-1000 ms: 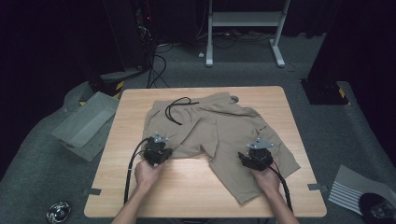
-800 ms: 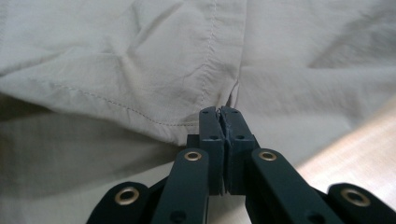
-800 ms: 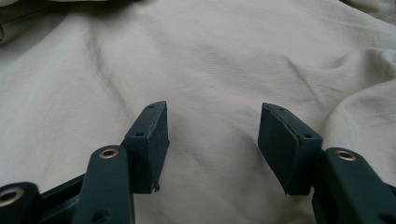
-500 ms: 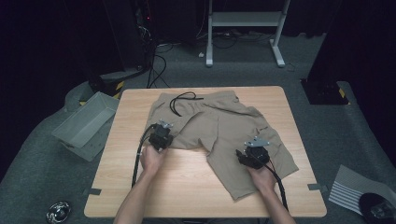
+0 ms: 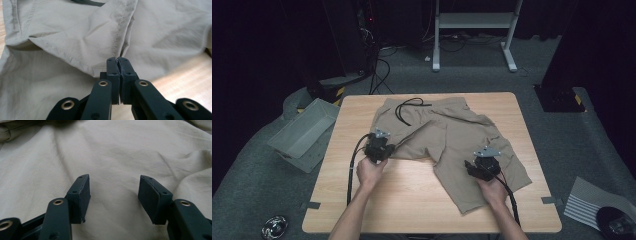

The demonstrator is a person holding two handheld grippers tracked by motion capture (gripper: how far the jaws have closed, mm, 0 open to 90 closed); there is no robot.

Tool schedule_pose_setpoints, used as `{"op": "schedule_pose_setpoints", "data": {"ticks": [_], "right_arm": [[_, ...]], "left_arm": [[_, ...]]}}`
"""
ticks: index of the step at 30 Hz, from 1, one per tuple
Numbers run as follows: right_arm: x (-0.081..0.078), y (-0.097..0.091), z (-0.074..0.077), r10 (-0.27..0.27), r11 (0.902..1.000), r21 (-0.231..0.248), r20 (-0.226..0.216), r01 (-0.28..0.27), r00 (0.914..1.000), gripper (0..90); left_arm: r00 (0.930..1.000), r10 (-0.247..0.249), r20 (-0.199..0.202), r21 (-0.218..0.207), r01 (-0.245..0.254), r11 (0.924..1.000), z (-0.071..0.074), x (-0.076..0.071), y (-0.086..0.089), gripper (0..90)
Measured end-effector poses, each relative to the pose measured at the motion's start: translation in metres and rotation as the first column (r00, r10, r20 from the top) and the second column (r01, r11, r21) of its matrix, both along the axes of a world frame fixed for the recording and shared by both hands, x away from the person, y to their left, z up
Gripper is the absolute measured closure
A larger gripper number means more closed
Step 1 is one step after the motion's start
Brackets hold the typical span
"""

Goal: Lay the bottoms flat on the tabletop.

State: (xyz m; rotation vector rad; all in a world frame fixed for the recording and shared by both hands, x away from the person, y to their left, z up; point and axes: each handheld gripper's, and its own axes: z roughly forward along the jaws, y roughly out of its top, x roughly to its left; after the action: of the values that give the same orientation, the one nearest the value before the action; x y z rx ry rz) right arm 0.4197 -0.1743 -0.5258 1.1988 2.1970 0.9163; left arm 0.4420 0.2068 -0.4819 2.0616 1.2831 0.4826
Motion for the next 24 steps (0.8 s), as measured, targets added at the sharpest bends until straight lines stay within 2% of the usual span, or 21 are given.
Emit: {"op": "schedule_pose_setpoints", "data": {"ticks": [2,6,13,16,20,24], "right_arm": [[0.000,0.000,0.000,0.001,1.0000,-0.001,0.002,-0.001,1.0000,43.1],[0.000,0.000,0.000,0.001,1.0000,-0.004,0.004,-0.001,1.0000,43.1],[0.000,0.000,0.000,0.001,1.0000,-0.004,0.004,-0.001,1.0000,43.0],[0.000,0.000,0.000,0.001,1.0000,-0.002,0.003,-0.001,1.0000,43.0],[0.000,0.000,0.000,0.001,1.0000,-0.001,0.001,-0.001,1.0000,42.9],[0.000,0.000,0.000,0.002,1.0000,-0.002,0.002,-0.002,1.0000,42.9]], "left_arm": [[1.0000,-0.008,-0.001,-0.015,0.008,0.9999,0.002,-0.007,0.002,87.8],[0.9995,-0.031,-0.005,-0.002,0.031,0.9995,-0.001,-0.021,0.004,87.5],[0.9983,-0.058,-0.011,-0.007,0.058,0.9983,-0.005,-0.043,0.010,87.4],[0.9984,-0.056,-0.011,0.027,0.056,0.9981,-0.010,-0.053,0.013,87.3],[0.9982,-0.055,-0.023,0.097,0.057,0.9937,-0.021,-0.066,0.017,87.3],[0.9988,-0.038,-0.032,0.103,0.041,0.9939,-0.025,-0.070,0.022,85.8]]}}
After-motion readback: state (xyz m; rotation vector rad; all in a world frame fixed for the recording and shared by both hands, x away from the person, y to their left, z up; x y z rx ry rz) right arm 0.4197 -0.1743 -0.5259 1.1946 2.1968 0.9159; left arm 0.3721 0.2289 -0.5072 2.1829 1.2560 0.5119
